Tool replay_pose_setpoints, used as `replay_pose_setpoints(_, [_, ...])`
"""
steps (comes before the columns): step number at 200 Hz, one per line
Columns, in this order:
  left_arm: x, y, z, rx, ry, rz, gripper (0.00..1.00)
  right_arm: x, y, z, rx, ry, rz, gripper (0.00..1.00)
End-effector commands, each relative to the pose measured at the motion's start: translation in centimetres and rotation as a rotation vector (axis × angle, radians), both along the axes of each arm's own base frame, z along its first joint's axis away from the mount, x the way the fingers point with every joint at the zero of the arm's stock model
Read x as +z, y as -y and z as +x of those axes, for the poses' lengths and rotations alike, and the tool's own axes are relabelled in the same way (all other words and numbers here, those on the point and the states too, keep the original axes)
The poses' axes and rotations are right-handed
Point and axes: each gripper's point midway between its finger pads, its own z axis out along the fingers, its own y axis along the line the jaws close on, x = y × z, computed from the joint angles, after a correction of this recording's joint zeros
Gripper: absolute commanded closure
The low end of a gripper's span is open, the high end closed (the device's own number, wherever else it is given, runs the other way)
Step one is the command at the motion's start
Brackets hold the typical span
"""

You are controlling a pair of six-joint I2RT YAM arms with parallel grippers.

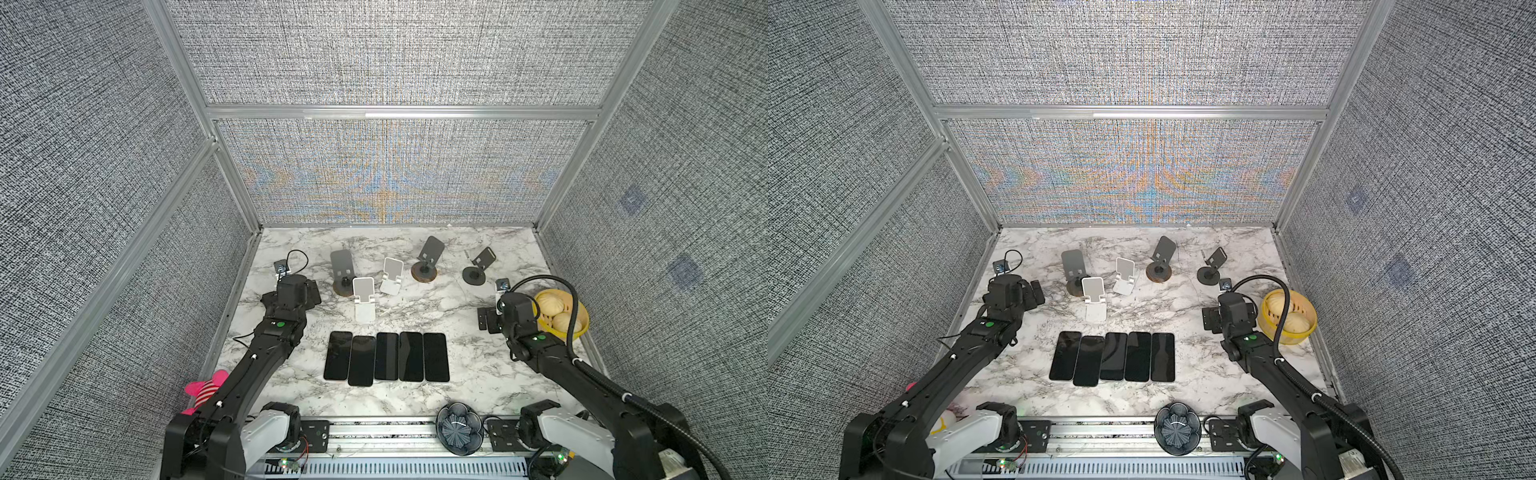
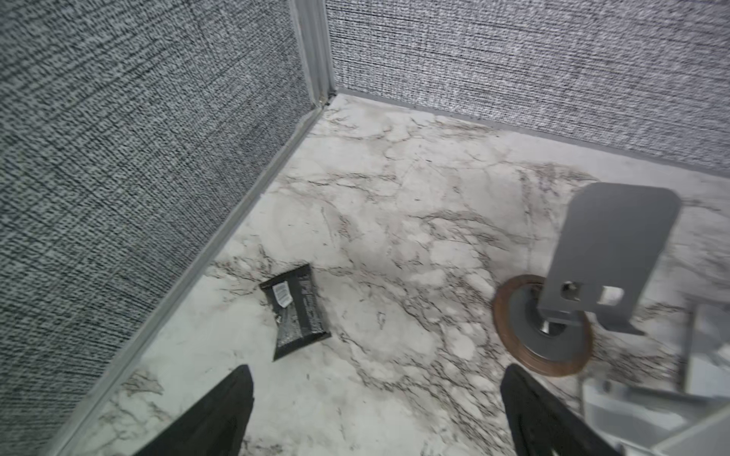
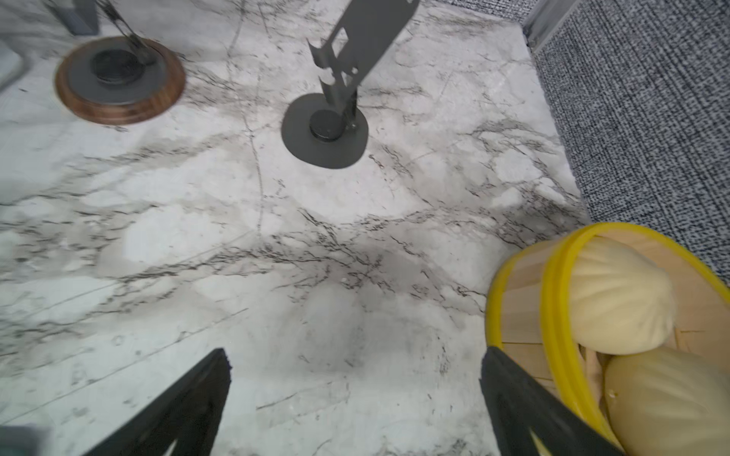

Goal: Remove the phone from the phone stand

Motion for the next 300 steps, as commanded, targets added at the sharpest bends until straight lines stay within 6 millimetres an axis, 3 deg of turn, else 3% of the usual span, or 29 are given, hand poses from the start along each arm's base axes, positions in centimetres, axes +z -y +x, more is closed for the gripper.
replay_pose_setpoints(1, [0.6, -1.8, 1.3, 0.039, 0.074, 0.073, 0.01, 1.3, 0.8, 1.5, -0.029, 0.113, -0.043, 0.01])
replay_pose_setpoints(30, [0.0, -2.5, 2.9, 0.025, 0.080, 0.113, 0.02, 0.3, 1.2, 2.1, -0.024, 0.122, -0.089, 0.01])
replay_pose_setpoints(63, [-1.9, -2.4, 5.0, -0.033, 0.028, 0.176, 0.02, 0.8, 1.3, 3.2, -0.011, 0.171, -0.115, 0.01])
replay_pose_setpoints(105, [-3.5, -3.7, 5.8, 0.016, 0.066, 0.137, 0.01, 1.4, 1.3, 4.3, 0.003, 0.231, -0.119, 0.01])
replay_pose_setpoints(184, [-5.4, -2.7, 6.2, -0.061, 0.053, 0.102, 0.02, 1.5, 2.2, 6.6, -0.011, 0.262, -0.066, 0.01])
replay_pose_setpoints(246, [-5.0, -1.8, 5.4, -0.121, 0.130, 0.097, 0.02, 1.5, 3.5, 6.4, -0.044, 0.263, -0.013, 0.01])
replay_pose_setpoints(300, [-5.3, -2.1, 4.3, -0.109, 0.199, 0.075, 0.02, 1.5, 3.2, 6.4, -0.003, 0.262, 0.008, 0.01])
